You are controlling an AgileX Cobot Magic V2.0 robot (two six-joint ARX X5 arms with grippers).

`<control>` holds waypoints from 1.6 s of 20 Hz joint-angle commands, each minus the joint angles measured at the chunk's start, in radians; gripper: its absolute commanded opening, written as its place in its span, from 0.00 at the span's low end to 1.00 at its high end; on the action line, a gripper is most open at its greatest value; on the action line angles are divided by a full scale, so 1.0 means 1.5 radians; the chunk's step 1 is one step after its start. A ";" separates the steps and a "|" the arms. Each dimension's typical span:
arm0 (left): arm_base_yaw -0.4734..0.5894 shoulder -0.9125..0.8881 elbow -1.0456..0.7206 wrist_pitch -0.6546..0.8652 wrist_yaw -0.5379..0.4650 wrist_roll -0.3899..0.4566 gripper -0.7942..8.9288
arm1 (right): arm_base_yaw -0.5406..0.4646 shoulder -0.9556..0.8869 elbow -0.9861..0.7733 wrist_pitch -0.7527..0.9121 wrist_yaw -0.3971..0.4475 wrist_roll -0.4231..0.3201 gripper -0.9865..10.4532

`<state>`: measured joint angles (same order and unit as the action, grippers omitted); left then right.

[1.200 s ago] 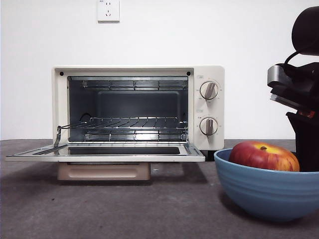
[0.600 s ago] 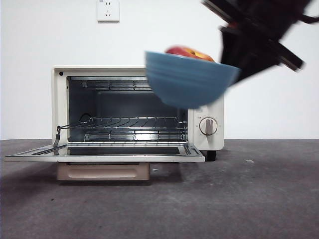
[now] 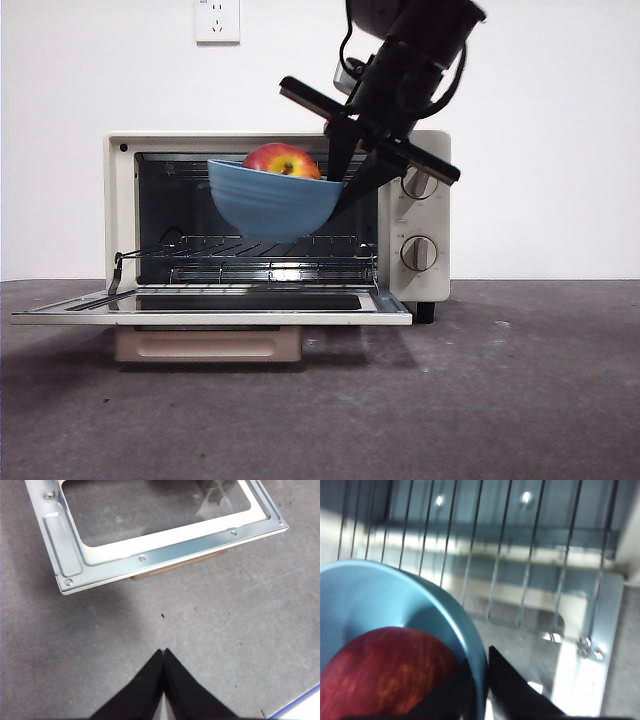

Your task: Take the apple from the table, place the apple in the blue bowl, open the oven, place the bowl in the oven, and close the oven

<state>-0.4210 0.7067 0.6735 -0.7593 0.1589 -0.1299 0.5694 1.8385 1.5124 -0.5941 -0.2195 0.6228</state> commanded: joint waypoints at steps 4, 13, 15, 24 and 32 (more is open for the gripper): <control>-0.001 0.003 0.003 0.019 -0.001 -0.001 0.09 | 0.011 0.044 0.048 0.036 0.079 0.127 0.09; -0.002 0.003 0.003 0.018 -0.001 0.007 0.09 | 0.018 0.075 0.048 0.097 0.152 0.234 0.09; -0.002 0.003 0.003 0.016 -0.001 0.007 0.09 | 0.019 0.078 0.048 0.097 0.166 0.241 0.09; -0.002 0.003 0.003 0.017 -0.001 0.007 0.09 | 0.034 0.078 0.048 0.104 0.184 0.229 0.21; -0.002 0.003 0.003 0.016 -0.001 0.007 0.09 | 0.037 0.067 0.049 0.109 0.182 0.217 0.21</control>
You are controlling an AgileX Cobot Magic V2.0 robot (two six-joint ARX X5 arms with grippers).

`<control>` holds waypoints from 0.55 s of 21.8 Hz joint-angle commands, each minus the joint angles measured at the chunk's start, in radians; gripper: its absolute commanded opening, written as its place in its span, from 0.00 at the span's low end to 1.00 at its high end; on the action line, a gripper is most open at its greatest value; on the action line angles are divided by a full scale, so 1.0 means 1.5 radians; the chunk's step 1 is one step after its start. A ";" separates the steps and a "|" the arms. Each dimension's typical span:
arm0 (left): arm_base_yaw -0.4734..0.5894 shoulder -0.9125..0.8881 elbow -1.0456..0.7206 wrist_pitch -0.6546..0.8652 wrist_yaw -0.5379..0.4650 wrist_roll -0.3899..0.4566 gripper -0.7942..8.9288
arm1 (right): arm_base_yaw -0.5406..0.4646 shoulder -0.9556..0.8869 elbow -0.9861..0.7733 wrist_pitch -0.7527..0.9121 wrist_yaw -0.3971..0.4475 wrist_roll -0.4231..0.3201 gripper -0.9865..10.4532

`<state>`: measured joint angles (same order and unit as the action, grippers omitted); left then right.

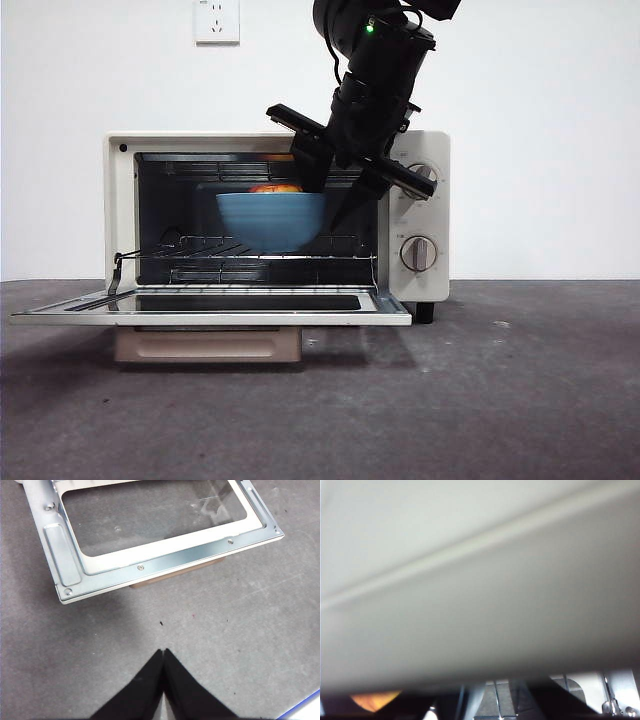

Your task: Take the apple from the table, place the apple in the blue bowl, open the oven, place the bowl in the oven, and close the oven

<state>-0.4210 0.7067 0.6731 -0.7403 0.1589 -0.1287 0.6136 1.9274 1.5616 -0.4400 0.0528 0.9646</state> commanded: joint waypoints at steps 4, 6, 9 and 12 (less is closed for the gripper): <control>-0.002 0.004 0.003 0.004 -0.001 0.006 0.09 | 0.008 -0.013 0.016 0.008 0.001 -0.025 0.21; -0.002 0.004 0.003 0.004 -0.001 0.006 0.09 | 0.009 -0.022 0.016 0.005 0.001 -0.026 0.21; -0.002 0.004 0.003 0.004 -0.001 0.006 0.09 | 0.008 -0.029 0.016 -0.005 -0.001 -0.028 0.21; -0.002 0.004 0.003 0.004 -0.001 0.008 0.09 | 0.009 -0.042 0.016 -0.024 -0.005 -0.048 0.21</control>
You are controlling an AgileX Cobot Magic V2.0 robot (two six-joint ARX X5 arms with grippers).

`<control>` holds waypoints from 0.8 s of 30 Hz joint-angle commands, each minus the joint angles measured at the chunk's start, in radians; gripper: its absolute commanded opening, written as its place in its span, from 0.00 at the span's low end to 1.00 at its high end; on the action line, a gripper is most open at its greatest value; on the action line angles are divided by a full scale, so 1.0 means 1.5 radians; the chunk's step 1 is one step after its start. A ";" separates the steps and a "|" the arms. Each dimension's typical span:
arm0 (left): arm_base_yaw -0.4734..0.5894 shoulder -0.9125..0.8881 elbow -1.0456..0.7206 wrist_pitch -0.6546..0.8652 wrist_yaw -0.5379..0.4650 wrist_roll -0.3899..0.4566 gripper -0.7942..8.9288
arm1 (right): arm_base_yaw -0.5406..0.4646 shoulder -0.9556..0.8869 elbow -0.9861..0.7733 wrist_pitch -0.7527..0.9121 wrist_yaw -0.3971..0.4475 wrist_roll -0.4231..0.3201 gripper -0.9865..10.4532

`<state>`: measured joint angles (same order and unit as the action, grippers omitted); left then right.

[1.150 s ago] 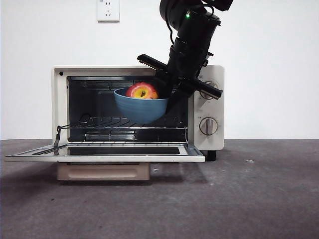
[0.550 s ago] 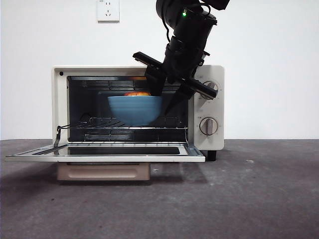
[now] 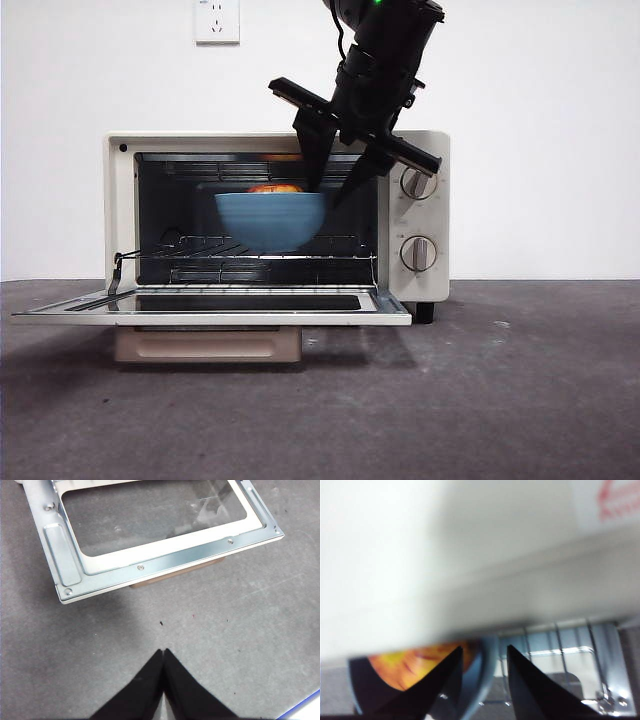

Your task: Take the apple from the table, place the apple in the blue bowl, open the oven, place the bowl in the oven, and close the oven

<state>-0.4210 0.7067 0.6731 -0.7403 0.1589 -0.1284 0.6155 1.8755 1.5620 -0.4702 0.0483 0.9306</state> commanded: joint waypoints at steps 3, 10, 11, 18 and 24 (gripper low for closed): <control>-0.002 0.004 0.003 0.009 -0.001 0.008 0.09 | 0.009 -0.028 0.016 -0.019 0.002 -0.057 0.21; -0.002 0.004 0.003 0.058 -0.001 0.002 0.09 | 0.010 -0.107 0.016 -0.049 0.018 -0.176 0.22; -0.002 0.005 0.003 0.066 -0.001 0.002 0.09 | 0.011 -0.120 0.016 -0.057 0.018 -0.198 0.22; 0.035 0.032 0.002 0.121 -0.002 -0.021 0.09 | 0.033 -0.228 0.016 -0.181 0.022 -0.409 0.22; 0.129 0.080 -0.002 0.168 0.017 -0.033 0.09 | 0.052 -0.307 0.015 -0.284 0.026 -0.481 0.23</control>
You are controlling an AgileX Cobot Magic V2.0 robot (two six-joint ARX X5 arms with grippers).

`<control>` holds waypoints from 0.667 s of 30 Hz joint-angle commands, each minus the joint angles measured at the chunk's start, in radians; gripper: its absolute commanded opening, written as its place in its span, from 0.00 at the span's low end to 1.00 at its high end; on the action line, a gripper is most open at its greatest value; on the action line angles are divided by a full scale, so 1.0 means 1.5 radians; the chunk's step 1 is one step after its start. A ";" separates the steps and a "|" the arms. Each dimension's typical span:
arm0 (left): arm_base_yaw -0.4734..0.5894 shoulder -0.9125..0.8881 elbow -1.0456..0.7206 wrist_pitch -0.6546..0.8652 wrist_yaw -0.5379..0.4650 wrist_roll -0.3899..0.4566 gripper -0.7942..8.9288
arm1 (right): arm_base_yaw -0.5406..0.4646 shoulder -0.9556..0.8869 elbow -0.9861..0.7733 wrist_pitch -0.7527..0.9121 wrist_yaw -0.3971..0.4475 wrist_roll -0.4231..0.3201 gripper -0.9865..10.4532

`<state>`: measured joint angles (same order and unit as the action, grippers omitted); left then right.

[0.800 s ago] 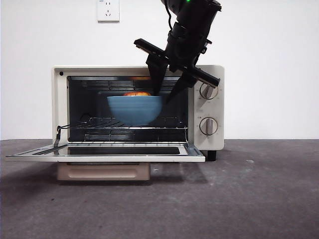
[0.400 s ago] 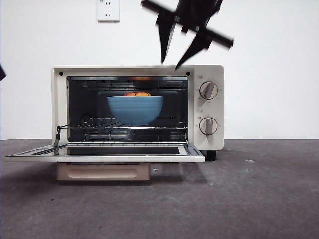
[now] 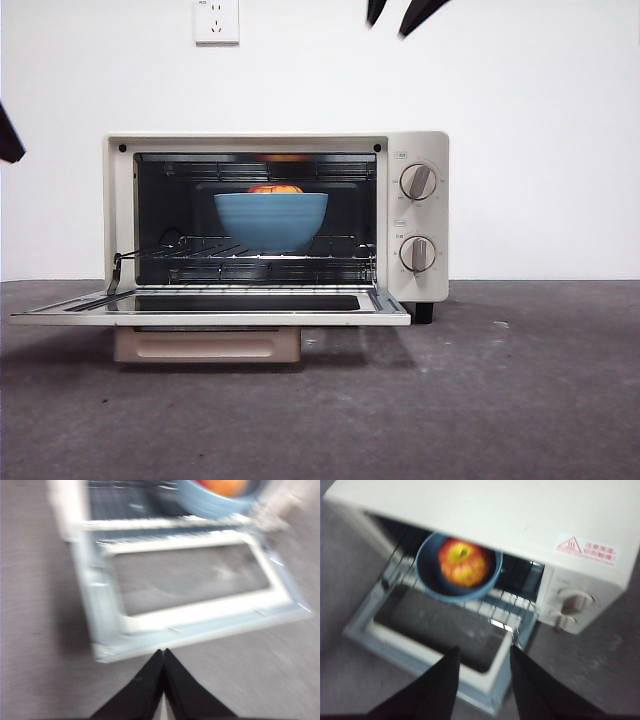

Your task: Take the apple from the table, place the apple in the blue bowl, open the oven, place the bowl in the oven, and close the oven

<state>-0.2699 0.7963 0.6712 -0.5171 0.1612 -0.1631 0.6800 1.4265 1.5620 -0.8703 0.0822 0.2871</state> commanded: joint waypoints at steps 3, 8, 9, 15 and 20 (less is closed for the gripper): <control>0.091 0.058 -0.001 0.052 0.078 -0.017 0.09 | 0.014 -0.041 0.015 -0.054 0.003 -0.066 0.23; 0.170 0.142 -0.001 0.113 0.146 -0.026 0.09 | 0.027 -0.083 0.013 -0.104 0.003 -0.078 0.24; 0.181 0.163 -0.001 0.127 0.153 -0.026 0.09 | 0.028 -0.092 0.010 -0.109 0.003 -0.080 0.24; 0.211 0.289 -0.001 0.198 0.196 -0.024 0.09 | 0.033 -0.155 -0.061 -0.096 0.001 -0.087 0.24; 0.211 0.385 -0.001 0.257 0.205 -0.017 0.09 | 0.033 -0.229 -0.174 -0.044 -0.003 -0.087 0.24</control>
<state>0.0475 1.3483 0.6693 -0.1467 0.4576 -0.1993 0.7200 1.0870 1.3056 -0.9474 0.0788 0.1635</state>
